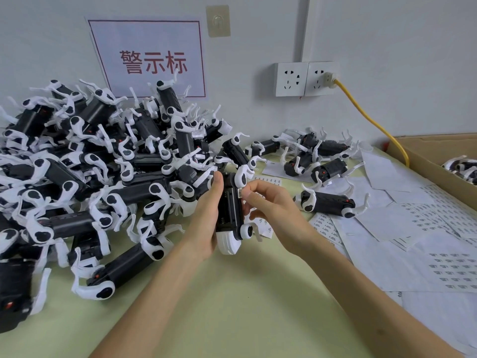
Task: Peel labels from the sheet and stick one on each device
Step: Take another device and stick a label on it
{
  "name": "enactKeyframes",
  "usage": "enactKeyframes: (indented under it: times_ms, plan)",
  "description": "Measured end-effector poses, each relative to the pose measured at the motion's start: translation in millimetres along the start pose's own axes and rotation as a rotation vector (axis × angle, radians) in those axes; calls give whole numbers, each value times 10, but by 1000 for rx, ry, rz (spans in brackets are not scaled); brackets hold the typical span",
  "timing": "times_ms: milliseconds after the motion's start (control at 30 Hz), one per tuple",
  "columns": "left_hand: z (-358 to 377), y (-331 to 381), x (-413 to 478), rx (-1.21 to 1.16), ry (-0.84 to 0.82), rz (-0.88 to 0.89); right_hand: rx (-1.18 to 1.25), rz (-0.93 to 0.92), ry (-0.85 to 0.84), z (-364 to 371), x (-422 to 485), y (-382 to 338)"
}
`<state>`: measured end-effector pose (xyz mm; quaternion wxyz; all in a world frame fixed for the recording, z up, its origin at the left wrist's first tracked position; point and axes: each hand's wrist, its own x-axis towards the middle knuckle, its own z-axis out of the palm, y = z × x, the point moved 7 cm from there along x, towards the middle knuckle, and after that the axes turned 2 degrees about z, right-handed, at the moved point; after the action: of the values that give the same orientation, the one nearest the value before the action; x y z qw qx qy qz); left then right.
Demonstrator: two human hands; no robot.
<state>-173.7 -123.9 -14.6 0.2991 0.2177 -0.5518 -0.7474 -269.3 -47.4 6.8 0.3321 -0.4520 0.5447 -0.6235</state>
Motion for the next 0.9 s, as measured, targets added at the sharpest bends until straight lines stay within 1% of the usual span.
enactKeyframes:
  times_ms: [433, 900]
  plan:
    - [36, 46, -20, 16, -18, 35, -16, 0, 2, -9, 2, -9]
    - [7, 60, -22, 72, 22, 60, -23, 5, 34, -10, 10, 9]
